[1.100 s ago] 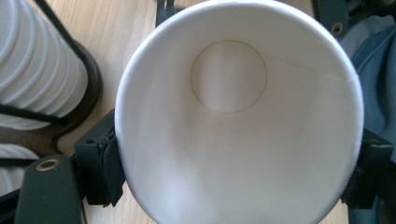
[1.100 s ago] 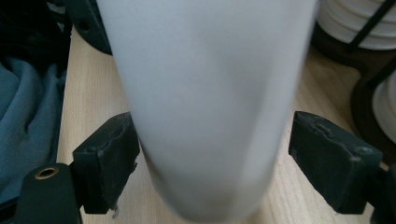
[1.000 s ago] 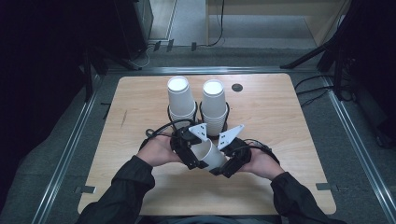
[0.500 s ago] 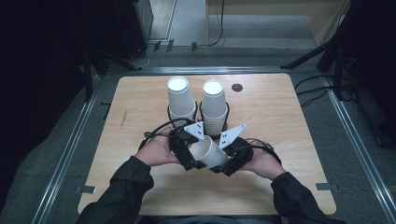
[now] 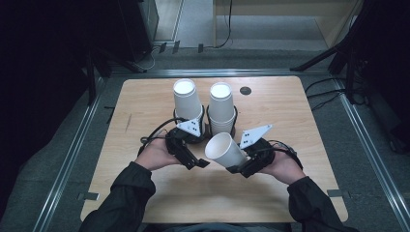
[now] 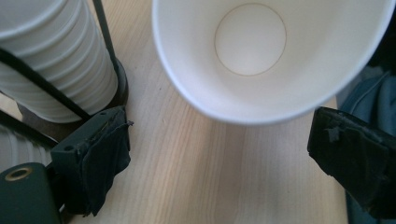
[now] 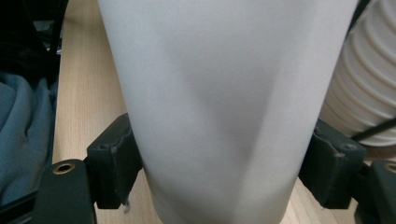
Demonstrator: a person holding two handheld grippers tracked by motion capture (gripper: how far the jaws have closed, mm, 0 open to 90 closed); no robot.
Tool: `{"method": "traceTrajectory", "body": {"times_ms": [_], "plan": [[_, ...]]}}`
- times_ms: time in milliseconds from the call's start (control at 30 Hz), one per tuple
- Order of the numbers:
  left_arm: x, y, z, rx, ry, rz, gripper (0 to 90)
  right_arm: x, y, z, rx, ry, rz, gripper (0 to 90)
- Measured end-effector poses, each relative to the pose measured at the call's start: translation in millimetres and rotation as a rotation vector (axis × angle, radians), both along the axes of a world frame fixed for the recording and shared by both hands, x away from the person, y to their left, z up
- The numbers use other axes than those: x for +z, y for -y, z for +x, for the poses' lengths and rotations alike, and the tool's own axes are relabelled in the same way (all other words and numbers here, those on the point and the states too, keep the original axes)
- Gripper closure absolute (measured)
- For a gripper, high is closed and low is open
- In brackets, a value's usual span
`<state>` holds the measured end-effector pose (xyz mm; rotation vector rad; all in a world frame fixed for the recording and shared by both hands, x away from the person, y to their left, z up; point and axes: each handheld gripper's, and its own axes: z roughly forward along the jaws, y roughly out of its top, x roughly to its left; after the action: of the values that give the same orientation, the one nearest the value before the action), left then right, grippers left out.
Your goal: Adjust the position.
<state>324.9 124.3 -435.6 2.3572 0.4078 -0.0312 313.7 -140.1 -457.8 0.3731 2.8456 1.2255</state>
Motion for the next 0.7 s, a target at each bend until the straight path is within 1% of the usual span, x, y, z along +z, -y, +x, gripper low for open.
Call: {"method": "traceTrajectory", "body": {"times_ms": [67, 133, 167, 233, 300, 333, 367, 400, 467, 533, 600, 700], "plan": [[-1.7, -2.5, 1.2, 0.012, -0.011, -0.003, 6.0, 1.7, 2.8, 1.0, -0.010, -0.001, 0.009, 22.5], [-3.9, -4.9, 1.3, 0.030, -0.029, -0.023, 6.0, 3.1, 5.1, 2.0, -0.020, 0.002, 0.010, 22.5], [-4.7, -6.0, 1.6, 0.031, -0.043, -0.031, 6.0, 3.7, 6.1, 3.0, -0.019, 0.000, 0.014, 22.5], [-5.9, -8.1, 1.4, 0.044, -0.051, -0.045, 6.0, 4.6, 7.5, 4.1, -0.027, 0.001, 0.020, 22.5], [-7.4, -9.8, 1.5, 0.042, -0.070, -0.059, 6.0, 5.6, 8.5, 5.0, -0.031, 0.000, 0.023, 22.5], [-8.6, -10.2, 1.4, 0.032, -0.085, -0.067, 6.0, 5.9, 8.8, 5.6, -0.030, -0.001, 0.026, 22.4], [-9.6, -10.4, 0.2, 0.028, -0.090, -0.073, 5.9, 6.2, 9.0, 6.1, -0.030, 0.000, 0.028, 22.4], [-10.4, -10.4, -1.2, 0.034, -0.082, -0.073, 5.9, 6.7, 9.1, 6.8, -0.028, -0.004, 0.032, 22.4], [-11.4, -10.2, -2.4, 0.047, -0.091, -0.084, 5.9, 7.4, 9.2, 8.2, -0.027, -0.002, 0.039, 22.4], [-12.4, -9.8, -4.8, 0.052, -0.083, -0.091, 6.0, 7.7, 9.1, 9.9, -0.023, 0.000, 0.047, 22.4], [-13.4, -9.1, -6.0, 0.063, -0.081, -0.089, 6.0, 7.9, 9.0, 11.5, -0.021, -0.010, 0.054, 22.4], [-17.8, -7.4, -5.9, 0.082, -0.114, -0.093, 6.0, 7.0, 8.8, 13.3, -0.016, -0.039, 0.073, 22.4]]}}
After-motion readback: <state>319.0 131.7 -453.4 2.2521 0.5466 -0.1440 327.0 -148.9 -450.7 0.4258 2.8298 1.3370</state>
